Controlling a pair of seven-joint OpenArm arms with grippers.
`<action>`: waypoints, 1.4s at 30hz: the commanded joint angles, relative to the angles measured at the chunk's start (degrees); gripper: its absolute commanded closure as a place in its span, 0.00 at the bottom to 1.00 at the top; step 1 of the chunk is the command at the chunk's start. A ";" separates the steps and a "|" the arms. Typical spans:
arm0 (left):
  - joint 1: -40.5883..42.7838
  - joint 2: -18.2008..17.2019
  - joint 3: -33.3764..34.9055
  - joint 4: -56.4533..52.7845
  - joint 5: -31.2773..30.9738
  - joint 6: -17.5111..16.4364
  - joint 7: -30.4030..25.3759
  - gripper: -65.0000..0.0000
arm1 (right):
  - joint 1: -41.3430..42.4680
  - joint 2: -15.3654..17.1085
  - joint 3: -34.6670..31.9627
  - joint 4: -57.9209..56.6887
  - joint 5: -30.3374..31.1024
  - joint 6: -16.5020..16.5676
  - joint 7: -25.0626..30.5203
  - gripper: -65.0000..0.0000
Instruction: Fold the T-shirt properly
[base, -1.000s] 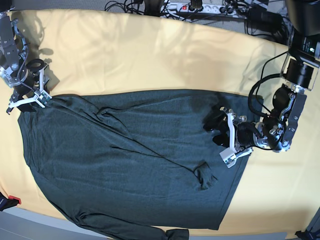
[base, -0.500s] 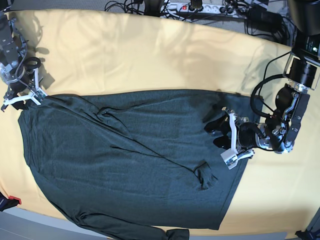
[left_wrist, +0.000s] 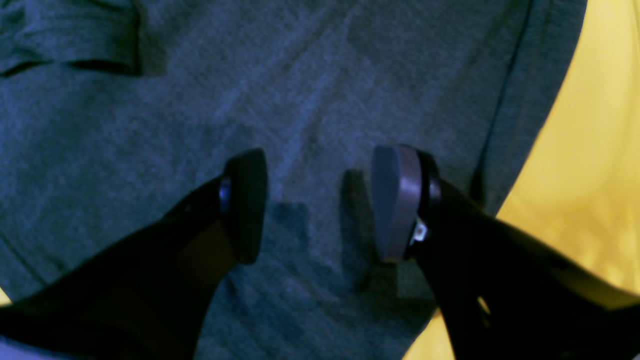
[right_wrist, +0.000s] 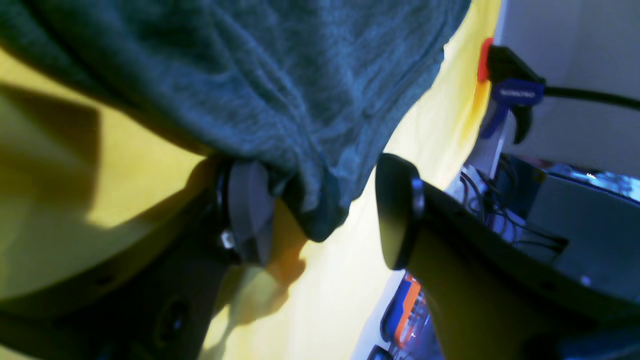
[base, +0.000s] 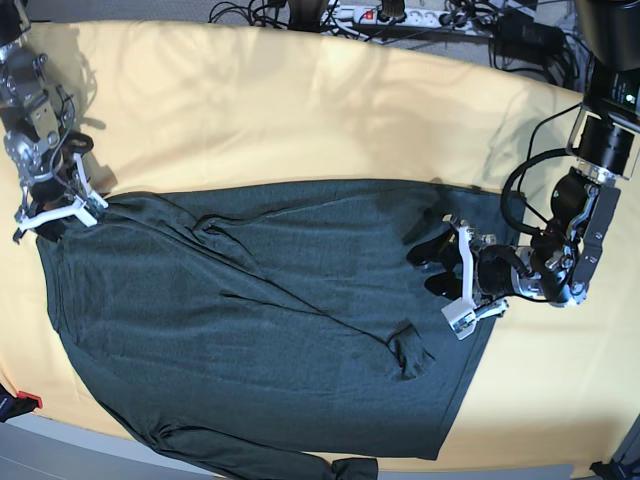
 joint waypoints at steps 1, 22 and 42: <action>-1.73 -0.79 -0.66 0.79 -1.07 -0.30 -1.07 0.48 | 1.05 1.01 0.42 0.28 2.14 1.99 0.15 0.47; 0.20 -2.78 -0.66 3.85 -6.01 -0.30 2.40 0.97 | 1.14 1.01 0.42 0.28 8.81 2.54 -1.90 1.00; 0.44 -23.10 11.63 27.69 -4.94 -0.30 19.58 0.84 | 1.01 1.03 0.42 0.28 8.81 2.49 -3.30 1.00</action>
